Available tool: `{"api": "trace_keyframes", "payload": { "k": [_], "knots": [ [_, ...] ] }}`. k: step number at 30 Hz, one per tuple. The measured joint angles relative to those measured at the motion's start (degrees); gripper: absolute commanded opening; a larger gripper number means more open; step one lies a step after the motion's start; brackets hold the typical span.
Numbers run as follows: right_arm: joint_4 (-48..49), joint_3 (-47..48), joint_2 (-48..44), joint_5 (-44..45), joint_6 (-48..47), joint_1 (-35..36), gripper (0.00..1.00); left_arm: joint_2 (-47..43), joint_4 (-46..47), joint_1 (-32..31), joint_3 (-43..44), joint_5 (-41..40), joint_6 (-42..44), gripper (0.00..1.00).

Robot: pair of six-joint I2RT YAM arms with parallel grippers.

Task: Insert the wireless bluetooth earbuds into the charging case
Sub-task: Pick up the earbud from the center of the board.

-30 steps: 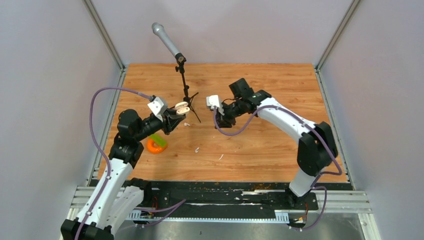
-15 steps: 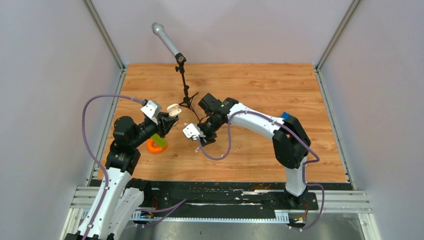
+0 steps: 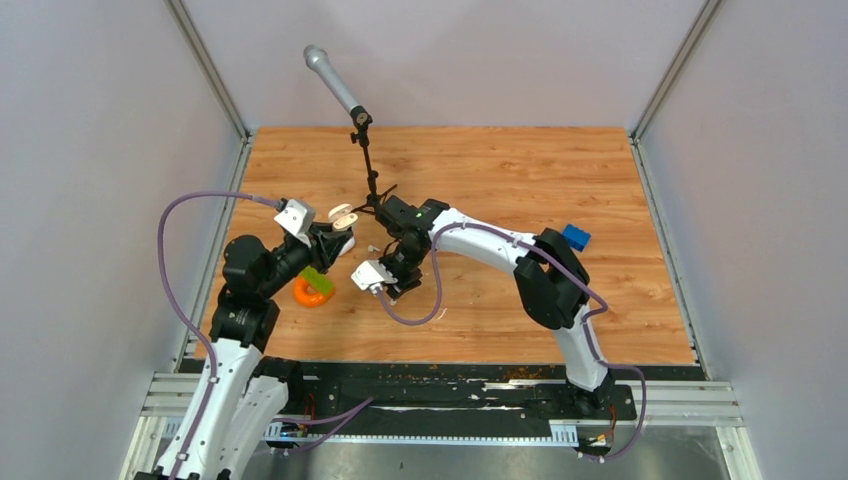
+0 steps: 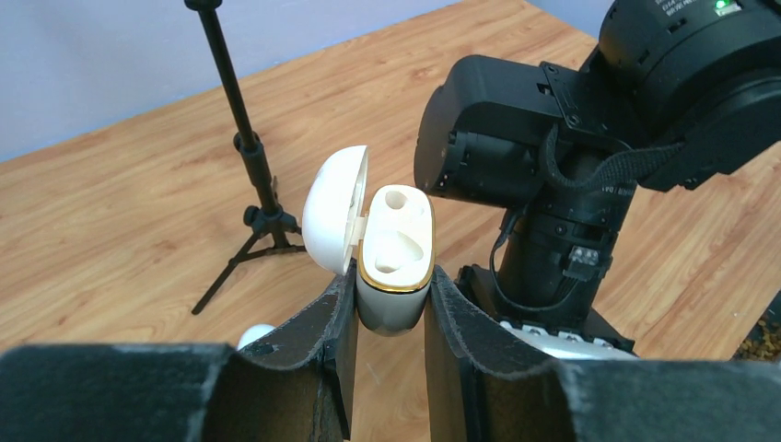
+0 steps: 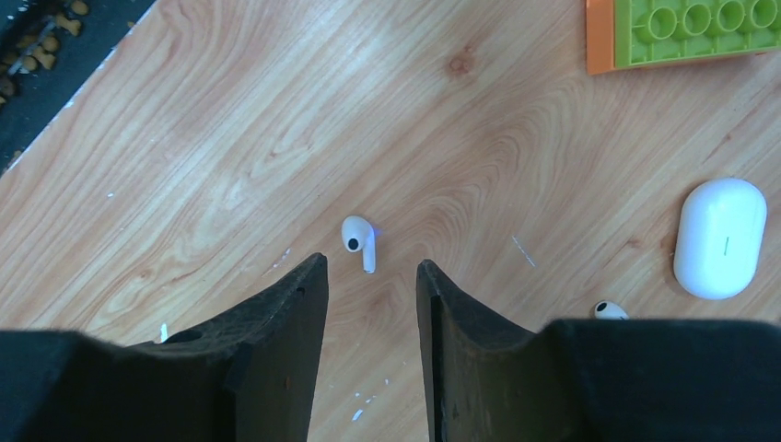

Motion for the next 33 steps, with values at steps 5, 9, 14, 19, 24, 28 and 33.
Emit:
{"api": "trace_keyframes", "payload": {
  "k": [5,9,14,19,24,28,33],
  "knots": [
    [1.5,0.0,1.2,2.1,1.0,0.9,0.4,0.5,1.5,0.3,-0.1,-0.2,-0.6,0.03],
    [1.4,0.2,3.2,3.0,1.1,1.2,0.39,1.0,2.1,0.3,-0.1,-0.2,-0.9,0.03],
    [1.1,0.9,4.7,3.5,1.0,1.6,0.38,1.3,2.5,0.3,-0.1,-0.2,-1.3,0.03],
    [0.6,1.7,5.3,3.9,1.0,2.0,0.35,1.3,2.6,0.3,-0.1,-0.2,-1.5,0.03],
    [0.3,1.8,5.9,4.5,1.0,2.0,0.35,1.3,2.9,0.3,-0.4,-0.2,-1.7,0.03],
    [0.1,1.9,6.4,4.9,1.0,2.1,0.35,1.4,3.0,0.3,-0.6,-0.2,-1.8,0.03],
    [0.2,1.9,6.6,5.1,1.1,2.5,0.34,1.7,3.0,0.3,-0.7,-0.2,-1.9,0.03]
  ]
}}
